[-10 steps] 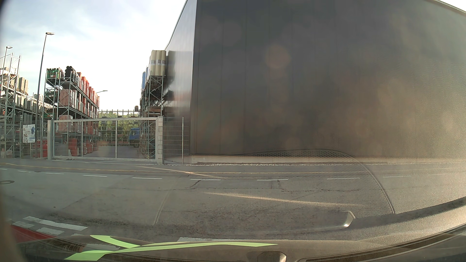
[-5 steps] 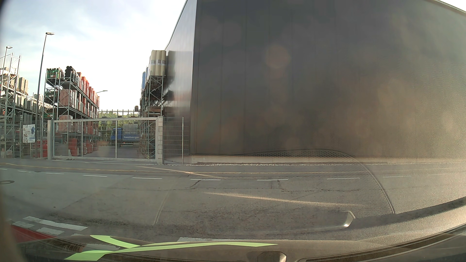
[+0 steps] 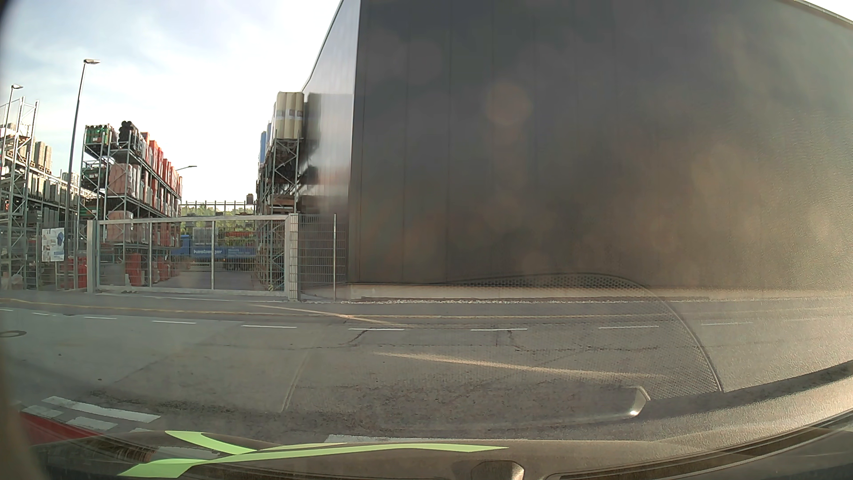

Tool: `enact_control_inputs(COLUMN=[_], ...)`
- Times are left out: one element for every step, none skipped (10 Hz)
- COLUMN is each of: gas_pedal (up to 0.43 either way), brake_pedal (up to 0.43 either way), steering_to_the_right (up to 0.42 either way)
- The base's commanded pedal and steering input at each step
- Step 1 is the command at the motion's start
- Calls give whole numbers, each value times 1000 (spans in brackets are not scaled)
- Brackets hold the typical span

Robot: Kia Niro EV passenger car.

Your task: Follow the waypoints while adhering to traffic rules and regulations

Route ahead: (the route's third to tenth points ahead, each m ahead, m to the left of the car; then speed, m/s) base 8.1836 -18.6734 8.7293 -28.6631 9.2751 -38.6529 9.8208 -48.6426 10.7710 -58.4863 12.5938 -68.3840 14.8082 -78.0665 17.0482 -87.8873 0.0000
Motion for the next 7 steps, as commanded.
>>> enact_control_inputs(gas_pedal=[0, 0, 0, 0, 0, 0, 0], brake_pedal=[555, 555, 555, 549, 549, 549, 549], steering_to_the_right=[444, 444, 444, 444, 444, 444, 444])
